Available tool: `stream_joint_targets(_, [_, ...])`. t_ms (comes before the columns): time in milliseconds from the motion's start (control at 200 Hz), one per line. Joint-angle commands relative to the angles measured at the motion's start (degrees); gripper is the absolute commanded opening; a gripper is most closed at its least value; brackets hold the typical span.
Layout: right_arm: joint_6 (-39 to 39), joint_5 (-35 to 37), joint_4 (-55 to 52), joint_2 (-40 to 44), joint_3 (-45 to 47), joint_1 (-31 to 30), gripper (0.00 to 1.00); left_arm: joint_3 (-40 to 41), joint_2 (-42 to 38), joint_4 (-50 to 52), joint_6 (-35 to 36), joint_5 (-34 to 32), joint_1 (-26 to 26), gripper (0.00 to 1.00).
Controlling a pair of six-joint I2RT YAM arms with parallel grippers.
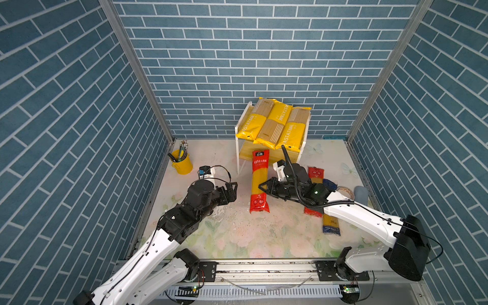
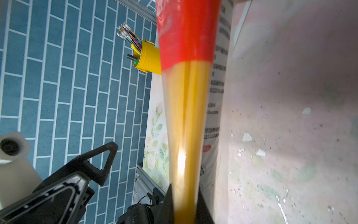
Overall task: Arrange pasta packages on shelves
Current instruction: Place the pasta bag on the shelf.
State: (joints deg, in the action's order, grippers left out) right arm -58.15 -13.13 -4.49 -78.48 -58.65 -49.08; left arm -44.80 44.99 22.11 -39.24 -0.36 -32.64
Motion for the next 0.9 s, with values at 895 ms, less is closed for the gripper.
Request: stream_joint_targets(895, [-1.4,12.0,32.6,-7.6,-1.4,5.9,0.0,21.4,5.2,-42.1,-19.6,11.8,3.2,0.93])
